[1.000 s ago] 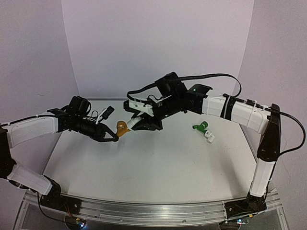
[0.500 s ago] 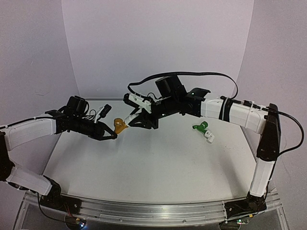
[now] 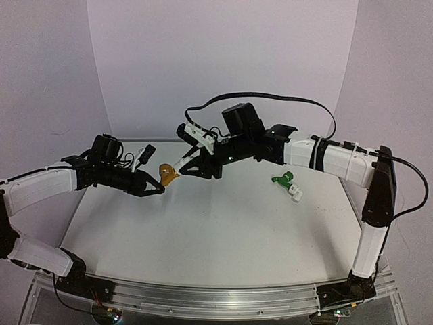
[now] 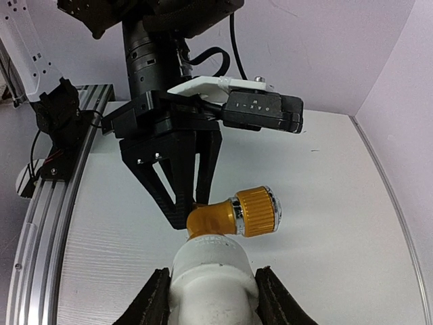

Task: Install the water faucets
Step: Screw the water faucet onto the adaptor.

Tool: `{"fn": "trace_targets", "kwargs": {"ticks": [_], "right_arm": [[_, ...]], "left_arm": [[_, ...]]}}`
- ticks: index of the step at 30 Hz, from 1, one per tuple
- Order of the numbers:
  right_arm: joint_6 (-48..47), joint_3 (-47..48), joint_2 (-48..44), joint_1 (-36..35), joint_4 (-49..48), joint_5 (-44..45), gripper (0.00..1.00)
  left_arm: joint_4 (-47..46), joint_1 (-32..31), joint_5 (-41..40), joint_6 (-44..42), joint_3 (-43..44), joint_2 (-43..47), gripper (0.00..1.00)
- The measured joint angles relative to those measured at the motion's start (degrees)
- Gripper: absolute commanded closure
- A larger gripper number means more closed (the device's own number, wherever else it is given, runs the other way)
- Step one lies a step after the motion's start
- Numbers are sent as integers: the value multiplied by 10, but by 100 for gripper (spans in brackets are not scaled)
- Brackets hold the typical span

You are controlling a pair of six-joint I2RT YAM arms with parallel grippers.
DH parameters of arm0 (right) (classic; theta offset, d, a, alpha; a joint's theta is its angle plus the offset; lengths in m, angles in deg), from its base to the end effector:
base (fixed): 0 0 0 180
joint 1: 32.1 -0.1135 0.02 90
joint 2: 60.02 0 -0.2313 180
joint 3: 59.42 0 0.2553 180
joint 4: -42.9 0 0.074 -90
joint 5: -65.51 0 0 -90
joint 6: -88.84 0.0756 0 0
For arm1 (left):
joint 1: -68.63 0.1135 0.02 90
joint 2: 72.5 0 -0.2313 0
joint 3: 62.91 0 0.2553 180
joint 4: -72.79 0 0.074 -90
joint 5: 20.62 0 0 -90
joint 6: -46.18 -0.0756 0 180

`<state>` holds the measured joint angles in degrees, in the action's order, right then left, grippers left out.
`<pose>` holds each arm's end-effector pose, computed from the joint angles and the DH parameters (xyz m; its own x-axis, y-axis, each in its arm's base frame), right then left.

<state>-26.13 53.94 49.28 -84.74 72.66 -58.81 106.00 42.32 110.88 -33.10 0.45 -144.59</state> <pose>0.2538 0.4027 0.2907 0.1687 -0.3536 -0.9201 -0.9857 -0.0572 -0.1587 0.2453 -0.1772 0.2075 -0.7326 0.2068 -0.6485 0.6488 0.5001 -0.5735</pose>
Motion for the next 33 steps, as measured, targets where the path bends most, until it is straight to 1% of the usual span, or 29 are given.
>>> {"fn": "trace_targets", "kwargs": {"ticks": [11,21,33], "right_arm": [[60,-1,14,13,-11,-40,100],[95,8,28,17,-7,-43,100],[164,21,55,23,-10,-47,100]], "left_arm": [[-1,-11,-35,-4,-4,2,100],[5,-17,-70,-4,-4,5,100],[15,-31,-145,-3,-7,14,100]]}}
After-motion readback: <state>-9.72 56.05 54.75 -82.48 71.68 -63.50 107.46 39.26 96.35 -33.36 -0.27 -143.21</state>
